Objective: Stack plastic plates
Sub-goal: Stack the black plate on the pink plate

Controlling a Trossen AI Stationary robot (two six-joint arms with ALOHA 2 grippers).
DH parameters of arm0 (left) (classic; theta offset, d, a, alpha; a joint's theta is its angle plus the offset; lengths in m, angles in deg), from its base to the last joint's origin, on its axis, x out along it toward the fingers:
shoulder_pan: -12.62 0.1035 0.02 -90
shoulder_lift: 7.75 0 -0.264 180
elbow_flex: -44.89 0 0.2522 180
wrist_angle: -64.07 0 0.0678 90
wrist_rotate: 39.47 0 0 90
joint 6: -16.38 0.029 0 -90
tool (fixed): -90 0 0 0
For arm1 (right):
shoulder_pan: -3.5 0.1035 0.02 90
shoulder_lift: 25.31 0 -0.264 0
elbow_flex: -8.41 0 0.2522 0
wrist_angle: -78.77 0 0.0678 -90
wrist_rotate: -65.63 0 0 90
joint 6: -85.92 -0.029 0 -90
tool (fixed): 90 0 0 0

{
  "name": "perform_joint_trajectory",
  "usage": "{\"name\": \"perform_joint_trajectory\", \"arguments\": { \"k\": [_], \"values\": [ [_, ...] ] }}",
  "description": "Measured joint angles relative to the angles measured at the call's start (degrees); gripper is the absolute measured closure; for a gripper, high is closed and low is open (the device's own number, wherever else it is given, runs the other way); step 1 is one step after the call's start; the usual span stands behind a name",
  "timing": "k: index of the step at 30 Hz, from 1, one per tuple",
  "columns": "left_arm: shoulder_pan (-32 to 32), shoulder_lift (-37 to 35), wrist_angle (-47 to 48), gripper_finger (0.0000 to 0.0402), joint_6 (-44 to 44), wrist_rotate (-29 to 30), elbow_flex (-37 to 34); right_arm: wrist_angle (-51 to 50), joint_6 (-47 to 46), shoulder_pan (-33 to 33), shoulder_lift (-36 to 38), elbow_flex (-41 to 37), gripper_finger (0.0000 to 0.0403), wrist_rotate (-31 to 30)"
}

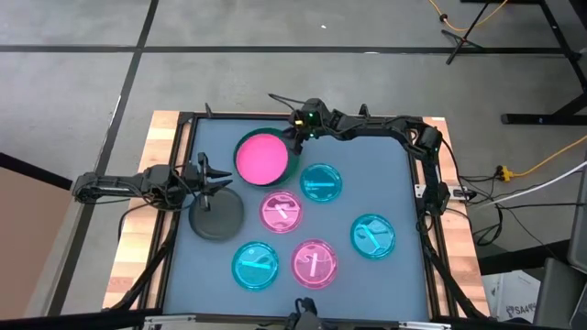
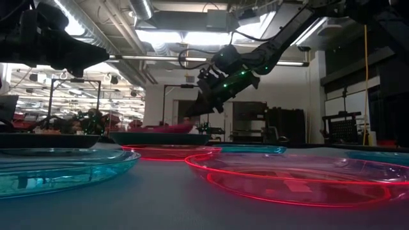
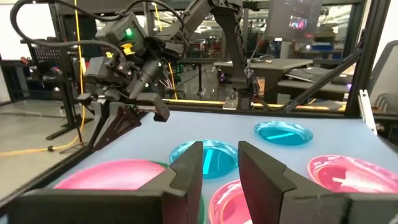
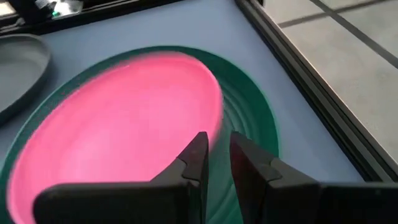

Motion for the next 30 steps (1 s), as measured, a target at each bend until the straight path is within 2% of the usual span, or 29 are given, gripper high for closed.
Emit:
{"name": "perform_joint_trajectory", "arguments": {
  "k": [8,14,22,27,30],
  "values": [
    [0.02,0.00,-0.01,0.0308,-5.22,0.11,-0.01,-0.13,6.00,-0.03,0.10,-0.01,0.0347,4.05],
    [0.02,0.00,-0.67,0.0308,-7.72,4.75,-0.02,-4.60,13.30,-0.04,3.62,-0.07,0.0347,4.17],
    [0.00,0.00,-2.28,0.0308,-10.71,8.38,0.00,-21.36,31.61,-0.02,14.91,-0.07,0.0347,0.09],
    [0.00,0.67,-2.70,0.0308,-12.40,10.27,1.47,-31.82,36.73,-0.04,22.75,-0.07,0.0347,-4.90],
    [0.00,2.34,-2.62,0.0308,-13.21,10.87,3.34,-34.39,38.71,-0.04,27.62,-1.78,0.0347,-6.53]
  ]
}}
